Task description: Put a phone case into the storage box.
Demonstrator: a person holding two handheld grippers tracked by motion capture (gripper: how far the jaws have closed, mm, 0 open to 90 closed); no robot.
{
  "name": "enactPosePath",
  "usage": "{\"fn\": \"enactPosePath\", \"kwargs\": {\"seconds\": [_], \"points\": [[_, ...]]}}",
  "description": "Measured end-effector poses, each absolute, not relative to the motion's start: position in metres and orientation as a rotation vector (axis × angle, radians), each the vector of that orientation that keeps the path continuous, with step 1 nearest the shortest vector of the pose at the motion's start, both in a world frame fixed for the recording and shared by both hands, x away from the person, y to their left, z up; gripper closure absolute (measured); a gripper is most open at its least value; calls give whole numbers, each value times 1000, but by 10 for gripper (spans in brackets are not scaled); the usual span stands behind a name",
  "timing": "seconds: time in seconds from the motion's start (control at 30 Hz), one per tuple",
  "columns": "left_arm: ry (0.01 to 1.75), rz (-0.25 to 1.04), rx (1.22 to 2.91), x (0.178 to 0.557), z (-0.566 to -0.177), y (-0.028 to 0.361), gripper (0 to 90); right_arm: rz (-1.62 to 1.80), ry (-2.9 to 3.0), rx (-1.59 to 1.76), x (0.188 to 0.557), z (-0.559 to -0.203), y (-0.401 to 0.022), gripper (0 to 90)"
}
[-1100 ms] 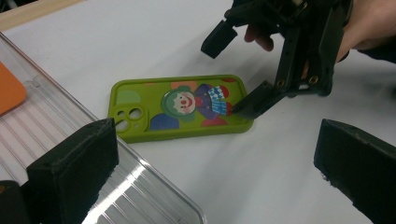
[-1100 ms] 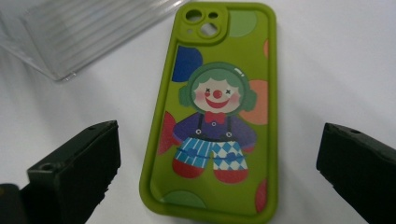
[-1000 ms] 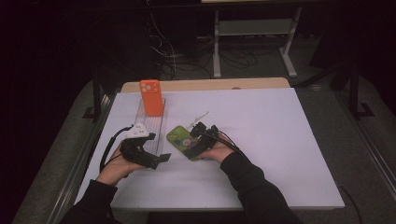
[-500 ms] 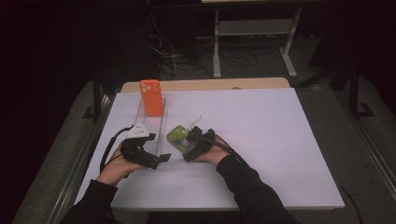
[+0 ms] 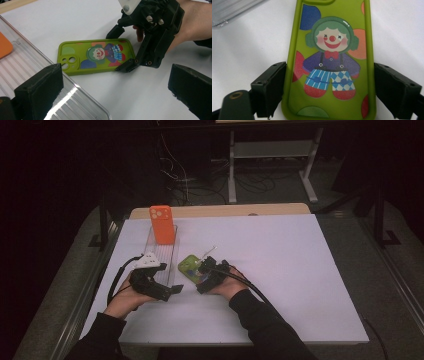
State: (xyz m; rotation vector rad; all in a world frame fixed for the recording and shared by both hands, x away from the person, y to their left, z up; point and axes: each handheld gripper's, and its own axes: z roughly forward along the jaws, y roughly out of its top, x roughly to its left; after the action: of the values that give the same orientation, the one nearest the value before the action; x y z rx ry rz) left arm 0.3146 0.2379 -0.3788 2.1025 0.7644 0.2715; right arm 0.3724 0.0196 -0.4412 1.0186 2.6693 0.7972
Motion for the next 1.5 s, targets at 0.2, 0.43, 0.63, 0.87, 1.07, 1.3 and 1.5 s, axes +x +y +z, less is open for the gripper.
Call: {"fn": "enactPosePath", "kwargs": {"seconds": [0.2,0.43,0.63,0.87,1.07,1.3,1.5], "points": [[763,273,2101,314,-379,239,0,801,2666,1040,372,-441,19,155],[767,278,2096,315,-378,241,0,853,2675,1024,373,-438,12,155],[748,282,2101,316,-375,239,0,836,2682,947,373,-423,-5,153],[677,289,2125,322,-366,229,0,893,2708,848,372,-402,-40,151],[625,282,2121,329,-360,216,0,895,2728,786,371,-391,-71,150],[557,253,2127,339,-361,198,0,920,2751,710,368,-383,-99,149],[429,229,2174,345,-359,180,0,937,2788,617,364,-379,-116,149]]}}
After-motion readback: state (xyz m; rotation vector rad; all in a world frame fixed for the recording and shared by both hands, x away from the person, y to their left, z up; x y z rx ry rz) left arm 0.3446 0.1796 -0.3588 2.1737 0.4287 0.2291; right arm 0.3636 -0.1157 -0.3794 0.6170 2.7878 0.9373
